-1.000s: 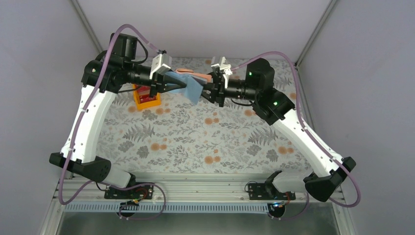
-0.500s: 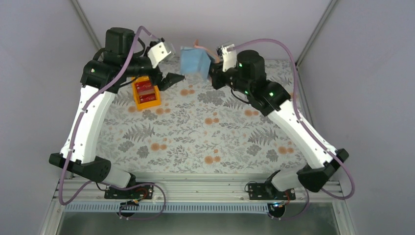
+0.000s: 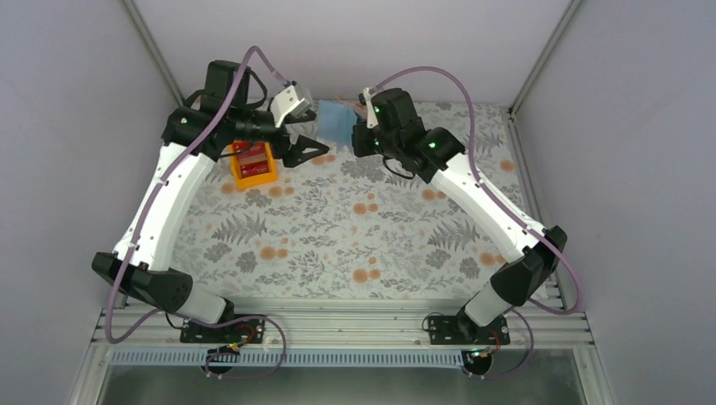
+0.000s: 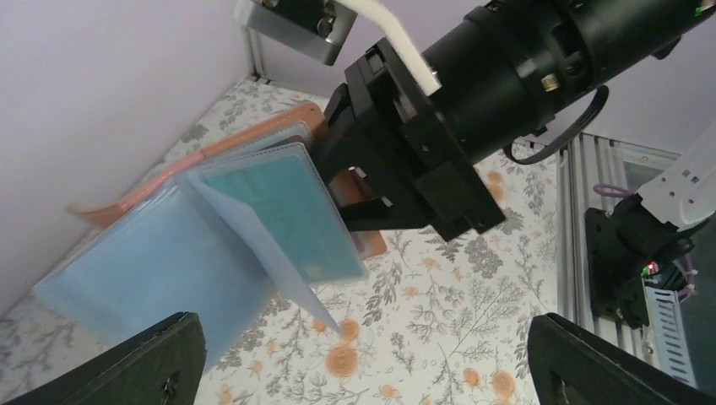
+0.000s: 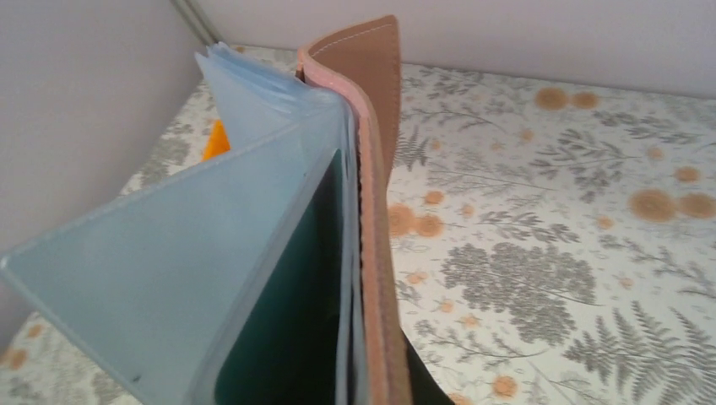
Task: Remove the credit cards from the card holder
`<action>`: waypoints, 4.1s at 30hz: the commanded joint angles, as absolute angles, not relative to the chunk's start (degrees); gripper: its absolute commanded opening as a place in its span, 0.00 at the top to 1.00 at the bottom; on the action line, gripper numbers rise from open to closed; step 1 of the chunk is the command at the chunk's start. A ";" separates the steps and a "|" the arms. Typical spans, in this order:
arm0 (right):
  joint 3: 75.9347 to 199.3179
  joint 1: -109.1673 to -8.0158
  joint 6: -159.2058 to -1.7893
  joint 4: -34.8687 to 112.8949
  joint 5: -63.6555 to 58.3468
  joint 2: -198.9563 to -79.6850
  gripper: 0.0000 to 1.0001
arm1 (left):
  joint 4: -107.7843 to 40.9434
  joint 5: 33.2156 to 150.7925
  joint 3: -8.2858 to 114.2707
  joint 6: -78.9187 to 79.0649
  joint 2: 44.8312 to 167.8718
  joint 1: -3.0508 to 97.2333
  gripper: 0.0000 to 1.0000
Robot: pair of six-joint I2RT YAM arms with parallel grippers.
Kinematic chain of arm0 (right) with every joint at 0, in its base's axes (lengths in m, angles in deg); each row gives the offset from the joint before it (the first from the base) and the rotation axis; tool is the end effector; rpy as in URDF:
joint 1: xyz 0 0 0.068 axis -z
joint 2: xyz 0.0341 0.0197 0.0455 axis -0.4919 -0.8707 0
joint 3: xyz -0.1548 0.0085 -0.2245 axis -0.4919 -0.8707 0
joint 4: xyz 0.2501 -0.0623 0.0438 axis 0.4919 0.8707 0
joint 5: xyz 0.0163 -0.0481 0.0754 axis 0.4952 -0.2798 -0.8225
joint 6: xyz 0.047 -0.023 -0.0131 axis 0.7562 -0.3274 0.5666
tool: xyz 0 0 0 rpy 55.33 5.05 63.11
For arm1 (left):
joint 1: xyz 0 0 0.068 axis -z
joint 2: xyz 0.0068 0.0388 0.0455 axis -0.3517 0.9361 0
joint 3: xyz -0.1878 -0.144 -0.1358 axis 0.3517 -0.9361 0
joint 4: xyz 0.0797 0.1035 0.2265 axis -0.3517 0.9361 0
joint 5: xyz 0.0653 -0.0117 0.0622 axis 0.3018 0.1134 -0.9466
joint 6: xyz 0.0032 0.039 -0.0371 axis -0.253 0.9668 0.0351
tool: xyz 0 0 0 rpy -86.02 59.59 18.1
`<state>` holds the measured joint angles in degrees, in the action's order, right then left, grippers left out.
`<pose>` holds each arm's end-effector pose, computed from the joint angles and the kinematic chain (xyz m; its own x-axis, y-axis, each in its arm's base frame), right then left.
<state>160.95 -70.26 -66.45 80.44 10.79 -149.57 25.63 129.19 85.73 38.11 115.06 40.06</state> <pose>0.2683 0.2269 0.4076 -0.6086 -0.0574 -0.7914 -0.3961 0.8861 0.2405 0.2561 -0.1173 0.4608 -0.1519 0.3853 -0.9102 0.9428 0.3328 -0.0165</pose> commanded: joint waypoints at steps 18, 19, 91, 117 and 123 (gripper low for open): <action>163.69 -72.63 -63.43 71.40 -3.26 -147.32 0.96 | 19.16 112.25 85.31 28.91 121.18 43.61 0.00; 163.62 -72.62 -63.49 71.54 -2.97 -147.09 0.96 | 18.99 110.73 85.25 28.96 121.05 43.61 0.00; 156.56 -63.30 -56.07 68.13 -16.00 -144.37 0.96 | 16.36 101.40 88.73 39.91 117.98 51.78 0.00; 155.95 -61.52 -56.82 66.78 -19.64 -144.37 0.96 | 15.20 85.03 90.55 43.66 119.76 53.01 0.00; 155.99 -61.11 -63.41 67.83 -21.61 -142.76 0.96 | 17.30 104.80 87.81 42.06 116.62 41.20 0.00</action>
<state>155.99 -61.52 -58.17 67.83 -19.33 -145.90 15.64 91.71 88.55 43.53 120.31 46.31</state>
